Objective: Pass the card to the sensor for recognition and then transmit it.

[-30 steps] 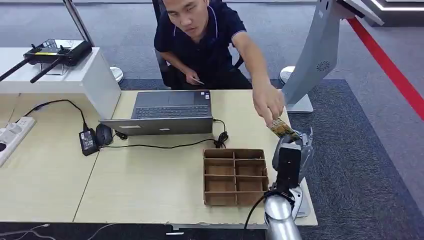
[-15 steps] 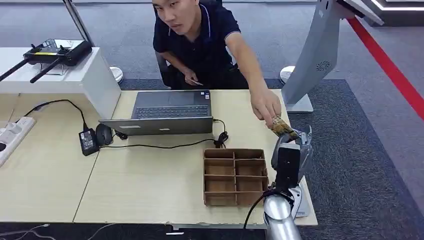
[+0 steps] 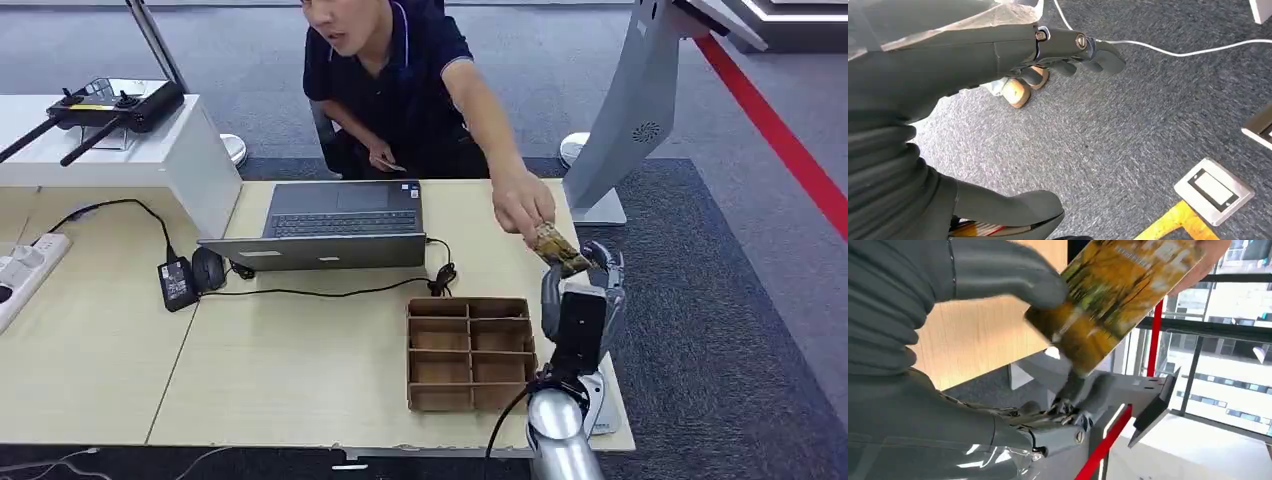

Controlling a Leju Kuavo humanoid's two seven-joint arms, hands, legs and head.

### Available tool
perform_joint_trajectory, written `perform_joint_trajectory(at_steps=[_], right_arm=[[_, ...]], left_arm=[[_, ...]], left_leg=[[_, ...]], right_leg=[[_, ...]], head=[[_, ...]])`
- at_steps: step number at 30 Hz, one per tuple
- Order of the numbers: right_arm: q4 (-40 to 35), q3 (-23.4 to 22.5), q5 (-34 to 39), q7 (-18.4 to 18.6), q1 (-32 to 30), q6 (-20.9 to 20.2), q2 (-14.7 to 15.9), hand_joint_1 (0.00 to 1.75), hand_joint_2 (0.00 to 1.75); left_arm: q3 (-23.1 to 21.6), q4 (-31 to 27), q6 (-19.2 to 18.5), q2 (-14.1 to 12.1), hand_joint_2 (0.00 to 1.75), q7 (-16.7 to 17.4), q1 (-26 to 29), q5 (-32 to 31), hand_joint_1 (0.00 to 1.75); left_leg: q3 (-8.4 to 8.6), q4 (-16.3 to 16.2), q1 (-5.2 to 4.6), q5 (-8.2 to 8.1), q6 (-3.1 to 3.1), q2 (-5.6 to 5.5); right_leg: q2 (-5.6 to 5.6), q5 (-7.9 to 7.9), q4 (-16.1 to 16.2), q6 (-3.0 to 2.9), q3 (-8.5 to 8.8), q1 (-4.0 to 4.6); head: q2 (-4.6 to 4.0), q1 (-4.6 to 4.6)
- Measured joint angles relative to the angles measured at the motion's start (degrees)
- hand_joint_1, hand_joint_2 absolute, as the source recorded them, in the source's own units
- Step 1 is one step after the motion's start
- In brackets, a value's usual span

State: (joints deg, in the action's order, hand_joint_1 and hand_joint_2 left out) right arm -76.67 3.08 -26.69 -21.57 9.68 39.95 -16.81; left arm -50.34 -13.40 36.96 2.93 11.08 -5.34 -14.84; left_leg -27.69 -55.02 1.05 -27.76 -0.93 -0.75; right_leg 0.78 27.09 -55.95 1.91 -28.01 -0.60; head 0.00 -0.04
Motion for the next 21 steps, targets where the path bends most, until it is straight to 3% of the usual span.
perform_joint_trajectory(at_steps=[9,10,14,15,21], right_arm=[[0.0,0.1,0.1,0.4,0.0,0.0,0.0,0.00,1.75],[0.0,0.1,0.1,0.4,0.0,0.0,0.0,0.00,0.00],[0.0,0.1,-0.1,0.5,0.0,0.0,0.0,0.00,0.00],[0.0,0.1,-0.1,0.7,0.0,0.0,0.0,0.00,1.75],[0.0,1.4,-0.3,3.0,-0.6,0.0,0.5,0.00,1.75]], left_arm=[[0.0,0.0,0.0,0.0,1.75,0.0,0.0,0.0,0.00],[0.0,0.0,0.0,0.0,1.75,0.0,0.0,0.0,0.00],[0.0,0.0,0.0,0.0,1.75,0.0,0.0,0.0,0.00],[0.0,0.0,0.0,0.0,1.75,0.0,0.0,0.0,0.00],[0.0,0.0,0.0,0.0,1.75,-0.1,0.0,0.4,0.00]], left_leg=[[0.00,0.0,0.00,0.00,0.00,0.00],[0.00,0.0,0.00,0.00,0.00,0.00],[0.00,0.0,0.00,0.00,0.00,0.00],[0.00,0.0,0.00,0.00,0.00,0.00],[0.00,0.0,0.00,0.00,0.00,0.00]], right_leg=[[0.00,0.00,0.0,0.00,0.00,0.00],[0.00,0.00,0.0,0.00,0.00,0.00],[0.00,0.00,0.0,0.00,0.00,0.00],[0.00,0.00,0.0,0.00,-0.01,0.00],[0.00,0.00,0.0,0.00,-0.01,0.00]], head=[[0.00,-0.02],[0.00,0.00],[0.00,-0.02],[0.00,0.00],[0.00,-0.02]])
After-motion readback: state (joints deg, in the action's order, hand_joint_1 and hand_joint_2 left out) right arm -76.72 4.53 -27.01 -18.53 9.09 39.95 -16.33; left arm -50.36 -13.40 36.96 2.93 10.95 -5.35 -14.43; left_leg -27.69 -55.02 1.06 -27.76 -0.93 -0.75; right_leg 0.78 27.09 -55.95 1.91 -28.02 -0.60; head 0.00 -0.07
